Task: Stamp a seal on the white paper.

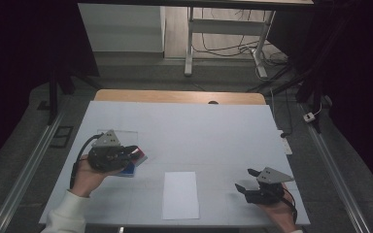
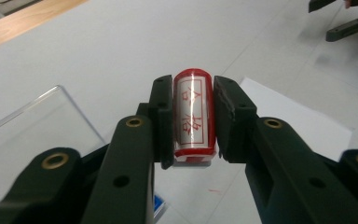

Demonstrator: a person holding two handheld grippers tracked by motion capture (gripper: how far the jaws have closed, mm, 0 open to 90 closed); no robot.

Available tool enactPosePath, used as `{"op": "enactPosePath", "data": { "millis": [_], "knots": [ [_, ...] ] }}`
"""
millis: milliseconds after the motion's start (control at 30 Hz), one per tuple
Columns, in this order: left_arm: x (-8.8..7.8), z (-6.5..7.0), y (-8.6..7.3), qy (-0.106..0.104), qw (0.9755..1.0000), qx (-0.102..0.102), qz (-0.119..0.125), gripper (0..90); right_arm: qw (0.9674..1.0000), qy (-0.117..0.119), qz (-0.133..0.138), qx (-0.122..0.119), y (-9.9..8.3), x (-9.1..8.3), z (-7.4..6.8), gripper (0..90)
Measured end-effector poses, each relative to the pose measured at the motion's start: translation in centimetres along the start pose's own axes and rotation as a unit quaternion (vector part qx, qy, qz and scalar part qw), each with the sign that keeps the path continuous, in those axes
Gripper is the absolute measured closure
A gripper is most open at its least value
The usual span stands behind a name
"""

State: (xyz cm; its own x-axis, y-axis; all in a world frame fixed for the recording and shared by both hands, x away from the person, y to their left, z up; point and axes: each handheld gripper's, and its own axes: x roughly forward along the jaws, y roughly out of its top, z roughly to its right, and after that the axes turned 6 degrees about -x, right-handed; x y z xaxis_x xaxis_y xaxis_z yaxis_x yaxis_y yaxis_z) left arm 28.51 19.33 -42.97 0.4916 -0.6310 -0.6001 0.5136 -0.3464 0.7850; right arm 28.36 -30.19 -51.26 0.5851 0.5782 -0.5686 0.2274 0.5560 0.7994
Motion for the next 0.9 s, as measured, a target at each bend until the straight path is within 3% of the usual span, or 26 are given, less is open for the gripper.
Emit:
{"op": "enactPosePath", "data": {
  "millis": [467, 900],
  "knots": [
    [2.2, 2.7, 0.6, -0.037, 0.9987, 0.031, -0.016, 69.7, 1.0, -0.002, -0.003, -0.001, 0.0, 0.1, 0.0, 25.0],
    [4.1, 4.5, 0.6, -0.057, 0.9968, 0.05, -0.027, 69.7, 1.0, -0.001, -0.001, 0.0, -0.1, 0.1, 0.0, 25.1]
  ]
}}
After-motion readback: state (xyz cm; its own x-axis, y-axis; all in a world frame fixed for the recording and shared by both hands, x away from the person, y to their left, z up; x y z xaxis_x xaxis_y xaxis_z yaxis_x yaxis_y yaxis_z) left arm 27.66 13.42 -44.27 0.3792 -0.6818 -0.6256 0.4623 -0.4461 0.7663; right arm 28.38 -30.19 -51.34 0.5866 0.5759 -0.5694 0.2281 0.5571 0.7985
